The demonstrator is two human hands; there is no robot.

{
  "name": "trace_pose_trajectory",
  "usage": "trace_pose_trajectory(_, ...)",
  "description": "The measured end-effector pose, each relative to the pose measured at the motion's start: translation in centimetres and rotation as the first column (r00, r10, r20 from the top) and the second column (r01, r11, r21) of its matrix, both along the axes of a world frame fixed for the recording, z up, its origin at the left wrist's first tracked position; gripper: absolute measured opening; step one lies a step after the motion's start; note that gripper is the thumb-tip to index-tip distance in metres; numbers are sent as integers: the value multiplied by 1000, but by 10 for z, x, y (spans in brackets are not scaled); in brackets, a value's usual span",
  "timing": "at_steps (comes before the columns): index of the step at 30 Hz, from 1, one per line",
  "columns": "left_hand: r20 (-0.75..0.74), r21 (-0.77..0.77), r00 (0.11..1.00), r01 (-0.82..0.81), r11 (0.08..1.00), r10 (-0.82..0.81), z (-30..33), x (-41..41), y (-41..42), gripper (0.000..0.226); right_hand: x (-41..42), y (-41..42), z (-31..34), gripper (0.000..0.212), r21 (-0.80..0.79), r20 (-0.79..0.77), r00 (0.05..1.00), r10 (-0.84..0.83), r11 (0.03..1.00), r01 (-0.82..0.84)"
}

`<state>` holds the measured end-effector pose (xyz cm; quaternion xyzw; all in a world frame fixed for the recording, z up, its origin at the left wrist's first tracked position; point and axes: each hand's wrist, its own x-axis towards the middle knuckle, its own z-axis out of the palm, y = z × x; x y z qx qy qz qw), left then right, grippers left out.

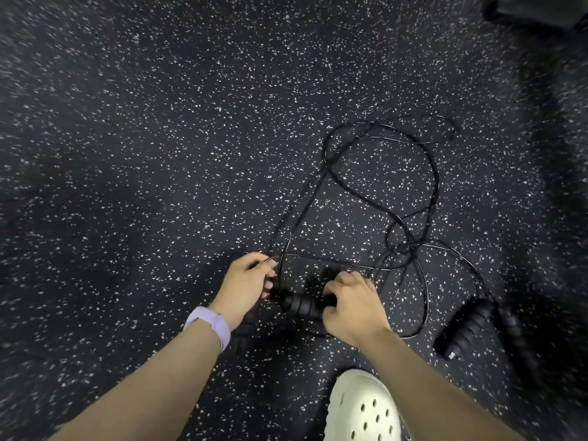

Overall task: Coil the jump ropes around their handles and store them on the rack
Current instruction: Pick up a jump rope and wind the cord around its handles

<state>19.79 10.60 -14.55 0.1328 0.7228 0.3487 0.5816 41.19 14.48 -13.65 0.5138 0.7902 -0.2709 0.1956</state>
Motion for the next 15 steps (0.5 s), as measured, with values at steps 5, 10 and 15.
trace_pose_trajectory(5,-6,10,997,75,997,-75,0,0,-2,42,-26,5,7,33,11,-256,932,-257,963,269)
trace_pose_trajectory(10,-37,54,987,158,986,-156,8,1,0,47,-68,20,12,22,-328,-418,684,-598,801,501)
trace_pose_trajectory(15,-206,179,944,295,939,-257,13,0,1,11,-85,27,15,24,-384,-519,575,-633,773,505)
